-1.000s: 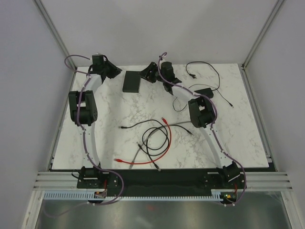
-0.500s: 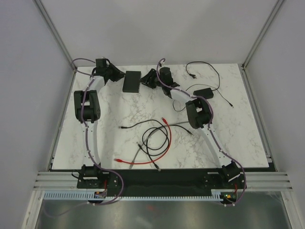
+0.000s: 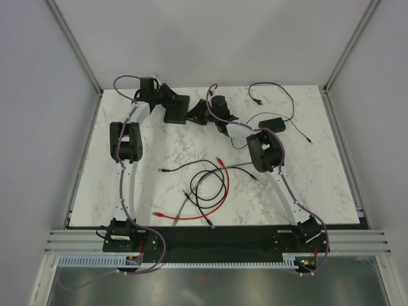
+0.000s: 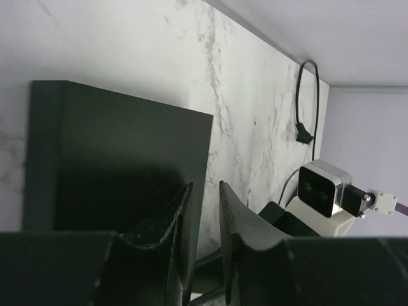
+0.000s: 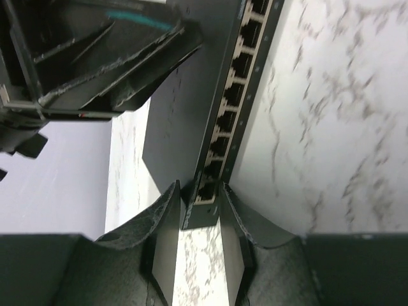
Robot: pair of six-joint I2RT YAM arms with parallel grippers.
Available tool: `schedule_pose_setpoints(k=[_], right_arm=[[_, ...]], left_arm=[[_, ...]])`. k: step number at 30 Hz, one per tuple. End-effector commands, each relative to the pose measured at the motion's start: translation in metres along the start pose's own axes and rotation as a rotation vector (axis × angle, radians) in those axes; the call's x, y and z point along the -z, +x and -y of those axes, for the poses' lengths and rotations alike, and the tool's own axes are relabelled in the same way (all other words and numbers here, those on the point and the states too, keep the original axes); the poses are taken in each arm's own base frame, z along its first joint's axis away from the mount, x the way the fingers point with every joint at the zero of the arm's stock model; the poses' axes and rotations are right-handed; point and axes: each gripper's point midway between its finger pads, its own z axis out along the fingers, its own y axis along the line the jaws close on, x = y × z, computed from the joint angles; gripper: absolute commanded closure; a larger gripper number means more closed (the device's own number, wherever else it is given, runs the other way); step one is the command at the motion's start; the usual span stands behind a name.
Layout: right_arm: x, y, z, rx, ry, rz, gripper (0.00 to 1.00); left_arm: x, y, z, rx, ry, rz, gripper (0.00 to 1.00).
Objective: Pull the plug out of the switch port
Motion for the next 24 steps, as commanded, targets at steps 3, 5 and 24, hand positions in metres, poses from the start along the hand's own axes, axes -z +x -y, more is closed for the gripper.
schedule_pose_setpoints(k=[3, 5, 24], right_arm=[[0.014, 0.026, -0.059, 0.027, -0.078, -0.063, 0.63], [0.023, 0.032, -0.068, 0.036, -0.075, -0.06, 0.64], [0.036, -0.006, -0.058, 0.095, 0.006, -0.012, 0.58]], left_arm=[[-0.008, 0.031, 0.031, -0.021, 0.136, -0.138, 0.7], [-0.009, 0.043, 0.034, -0.028, 0.158, -0.18, 0.71], [0.071, -0.065, 0.042, -0.34, -0.177, 0.257, 0.52]])
